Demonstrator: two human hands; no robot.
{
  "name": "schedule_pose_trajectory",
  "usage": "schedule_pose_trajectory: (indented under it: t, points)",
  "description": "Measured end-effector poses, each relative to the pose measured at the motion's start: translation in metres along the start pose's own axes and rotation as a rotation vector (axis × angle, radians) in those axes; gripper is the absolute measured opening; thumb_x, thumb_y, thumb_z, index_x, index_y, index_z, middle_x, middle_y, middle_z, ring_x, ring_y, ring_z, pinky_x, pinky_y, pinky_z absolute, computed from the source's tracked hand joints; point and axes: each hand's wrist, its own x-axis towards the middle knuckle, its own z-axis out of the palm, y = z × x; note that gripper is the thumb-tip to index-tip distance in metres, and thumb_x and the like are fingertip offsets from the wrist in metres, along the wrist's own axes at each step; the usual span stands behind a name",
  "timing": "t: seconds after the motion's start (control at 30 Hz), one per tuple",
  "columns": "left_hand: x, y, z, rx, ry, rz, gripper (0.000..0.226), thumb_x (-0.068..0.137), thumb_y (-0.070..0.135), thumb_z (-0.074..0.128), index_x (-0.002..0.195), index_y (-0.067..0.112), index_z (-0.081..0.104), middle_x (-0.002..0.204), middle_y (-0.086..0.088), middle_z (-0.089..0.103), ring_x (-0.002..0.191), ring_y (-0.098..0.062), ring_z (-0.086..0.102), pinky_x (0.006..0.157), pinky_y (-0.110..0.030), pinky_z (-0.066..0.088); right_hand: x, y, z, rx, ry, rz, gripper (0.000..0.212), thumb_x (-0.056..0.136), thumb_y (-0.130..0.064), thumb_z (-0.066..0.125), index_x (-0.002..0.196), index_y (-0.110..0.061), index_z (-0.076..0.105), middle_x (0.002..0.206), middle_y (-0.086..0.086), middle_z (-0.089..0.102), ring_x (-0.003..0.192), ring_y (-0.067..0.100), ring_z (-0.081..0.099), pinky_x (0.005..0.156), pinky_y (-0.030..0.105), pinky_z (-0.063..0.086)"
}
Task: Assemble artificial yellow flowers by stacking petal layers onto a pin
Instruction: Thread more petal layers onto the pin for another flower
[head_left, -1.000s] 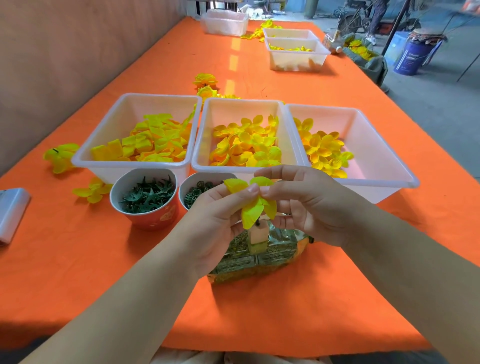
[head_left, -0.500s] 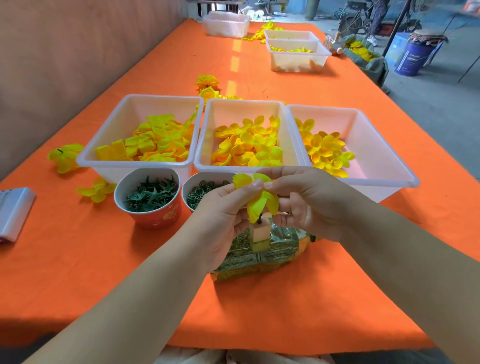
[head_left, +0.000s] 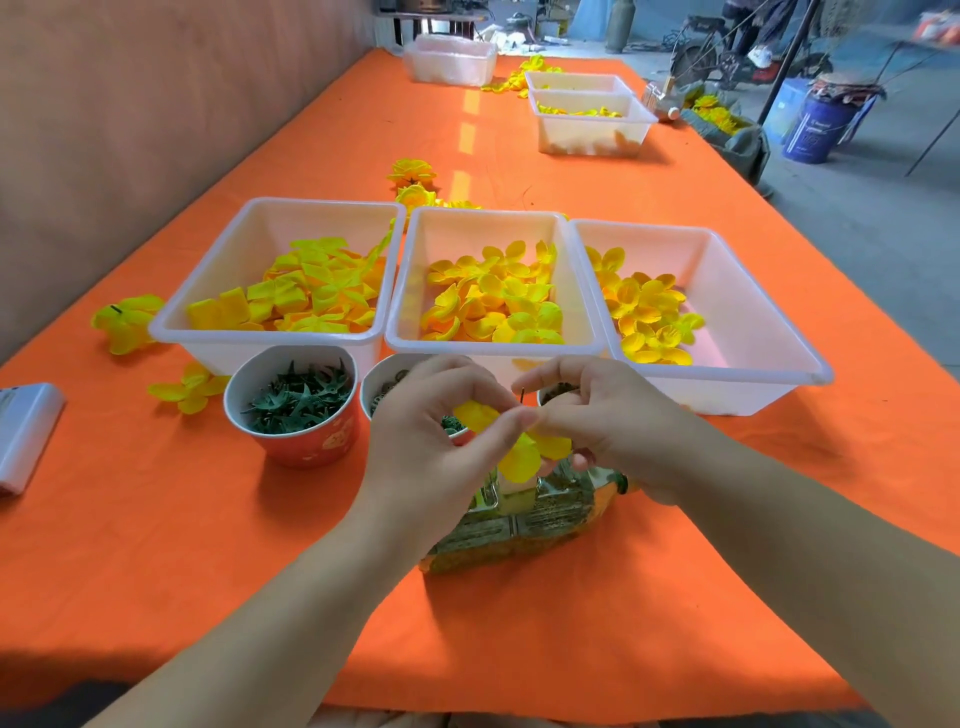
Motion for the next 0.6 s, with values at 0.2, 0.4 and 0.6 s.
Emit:
schedule_pose_trajectory:
  t: [0.2, 0.4, 0.6]
  points:
    - [-0.006, 0.000, 0.003, -0.108, -0.068, -0.220, 0.016, 0.079, 0.022, 0.082, 0.081, 0.026, 0.067, 0.080, 0.010, 0.068, 0.084, -0.010, 0.066, 0.075, -0.025, 0.051, 0.002, 0.004, -0.004, 0.056, -0.120, 0.115, 0.026, 0.078, -0.027, 0.081, 0.100, -0.025, 0.068, 0.066, -0.004, 0.068, 0.064, 0.020, 0.073, 0.051, 0.024, 0.043]
    - [0.003, -0.005, -0.001, -0.029, -0.182, -0.186, 0.009, 0.082, 0.014, 0.080, 0.077, 0.016, 0.072, 0.078, 0.002, 0.067, 0.081, -0.008, 0.062, 0.070, -0.012, 0.046, 0.004, 0.002, -0.003, -0.082, -0.051, 0.020, 0.025, 0.066, -0.044, 0.080, 0.078, -0.026, 0.068, 0.068, -0.005, 0.067, 0.062, 0.009, 0.068, 0.058, 0.029, 0.042]
    - [0.000, -0.016, 0.000, -0.147, -0.189, -0.250, 0.012, 0.082, 0.013, 0.080, 0.076, 0.019, 0.072, 0.081, -0.004, 0.071, 0.080, -0.022, 0.065, 0.074, -0.034, 0.049, 0.008, 0.007, -0.005, -0.087, -0.089, -0.007, 0.014, 0.072, -0.040, 0.076, 0.072, -0.027, 0.071, 0.068, -0.004, 0.063, 0.068, 0.007, 0.058, 0.059, 0.028, 0.045]
